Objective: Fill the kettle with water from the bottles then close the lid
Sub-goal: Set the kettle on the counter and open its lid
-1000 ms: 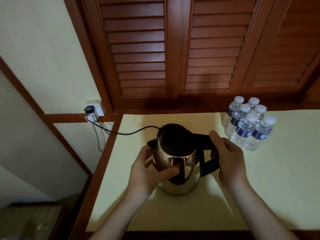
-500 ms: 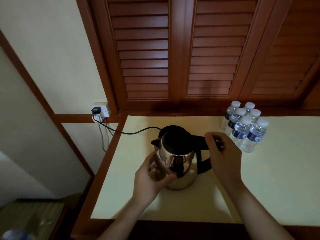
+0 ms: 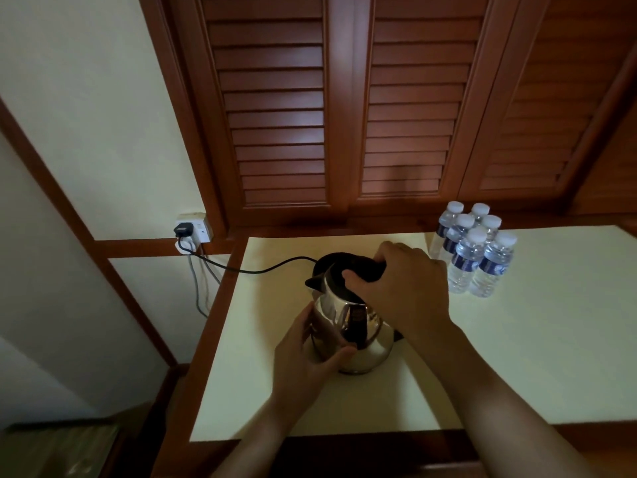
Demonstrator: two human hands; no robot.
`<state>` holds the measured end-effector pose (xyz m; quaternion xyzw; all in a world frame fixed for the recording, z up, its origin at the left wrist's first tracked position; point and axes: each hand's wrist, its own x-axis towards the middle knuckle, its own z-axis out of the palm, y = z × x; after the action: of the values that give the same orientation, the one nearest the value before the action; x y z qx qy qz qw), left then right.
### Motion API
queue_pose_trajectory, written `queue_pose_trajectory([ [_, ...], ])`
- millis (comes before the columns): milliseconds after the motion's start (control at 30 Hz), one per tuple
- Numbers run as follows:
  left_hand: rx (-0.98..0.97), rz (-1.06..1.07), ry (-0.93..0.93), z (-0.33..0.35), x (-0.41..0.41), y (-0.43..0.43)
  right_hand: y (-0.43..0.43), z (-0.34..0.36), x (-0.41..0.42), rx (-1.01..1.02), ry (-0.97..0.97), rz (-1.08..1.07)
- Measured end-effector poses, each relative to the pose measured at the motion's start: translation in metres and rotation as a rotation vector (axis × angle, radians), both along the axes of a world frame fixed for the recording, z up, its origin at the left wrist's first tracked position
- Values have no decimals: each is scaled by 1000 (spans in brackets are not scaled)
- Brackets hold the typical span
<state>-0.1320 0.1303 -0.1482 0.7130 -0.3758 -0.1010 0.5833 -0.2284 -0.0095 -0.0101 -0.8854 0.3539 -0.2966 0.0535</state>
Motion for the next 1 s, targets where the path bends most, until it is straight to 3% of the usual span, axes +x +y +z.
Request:
queue_pose_trajectory([
  [200,-1,0,-28,1,0,1,-1,16,2,-4,77,-20],
  [367,-1,-10,-36,-1,2,0,-18,29,-6,227,-192,110],
  [567,13,-2,-42,3,2,1,-44,16,-32,478,-252,254],
  [733,4,3,-23,2,2,1,-38,0,-29,281,-204,234],
  [867,33,2,-14,-1,3,0,-14,5,-12,-64,73,54],
  [1000,86,16,1,-3,3,-2,2,9,0,-65,195,-73],
])
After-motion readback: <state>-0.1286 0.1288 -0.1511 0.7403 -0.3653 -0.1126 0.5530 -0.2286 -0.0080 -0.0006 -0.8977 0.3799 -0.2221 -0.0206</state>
